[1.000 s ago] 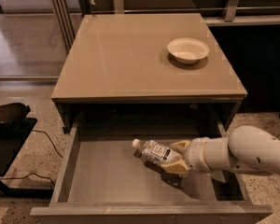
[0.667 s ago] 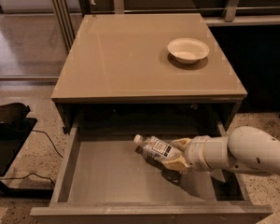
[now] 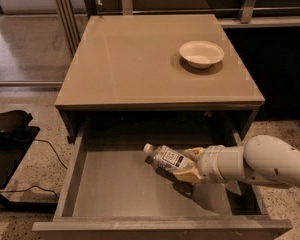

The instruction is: Place blue plastic bottle into top drawer

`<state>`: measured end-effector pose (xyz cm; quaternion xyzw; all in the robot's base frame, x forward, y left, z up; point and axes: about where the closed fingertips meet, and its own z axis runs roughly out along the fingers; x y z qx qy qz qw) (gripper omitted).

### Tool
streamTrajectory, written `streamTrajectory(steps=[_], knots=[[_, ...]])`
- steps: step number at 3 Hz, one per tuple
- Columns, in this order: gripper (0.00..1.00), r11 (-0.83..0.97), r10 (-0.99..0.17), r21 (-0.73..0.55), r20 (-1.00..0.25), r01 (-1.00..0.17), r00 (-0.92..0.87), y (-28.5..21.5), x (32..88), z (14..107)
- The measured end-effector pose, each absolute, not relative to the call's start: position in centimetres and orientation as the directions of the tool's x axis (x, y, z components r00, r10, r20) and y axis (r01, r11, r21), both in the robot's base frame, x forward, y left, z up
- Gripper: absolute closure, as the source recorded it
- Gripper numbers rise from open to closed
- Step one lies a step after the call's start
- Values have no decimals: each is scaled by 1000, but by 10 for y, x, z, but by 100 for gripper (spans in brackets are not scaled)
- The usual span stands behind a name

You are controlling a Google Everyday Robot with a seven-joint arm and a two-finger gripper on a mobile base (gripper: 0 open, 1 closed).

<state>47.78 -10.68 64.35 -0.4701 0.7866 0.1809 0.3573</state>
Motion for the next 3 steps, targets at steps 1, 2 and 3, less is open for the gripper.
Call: streamTrajectory(steps=[1,2,3], knots=[[12,493,-610,-51,-732,-869,-303,-107,478,644],[0,493,-610,-51,-732,-869,-303,-107,478,644],[0,492,-610,-51,-732,-869,-303,-107,478,644]])
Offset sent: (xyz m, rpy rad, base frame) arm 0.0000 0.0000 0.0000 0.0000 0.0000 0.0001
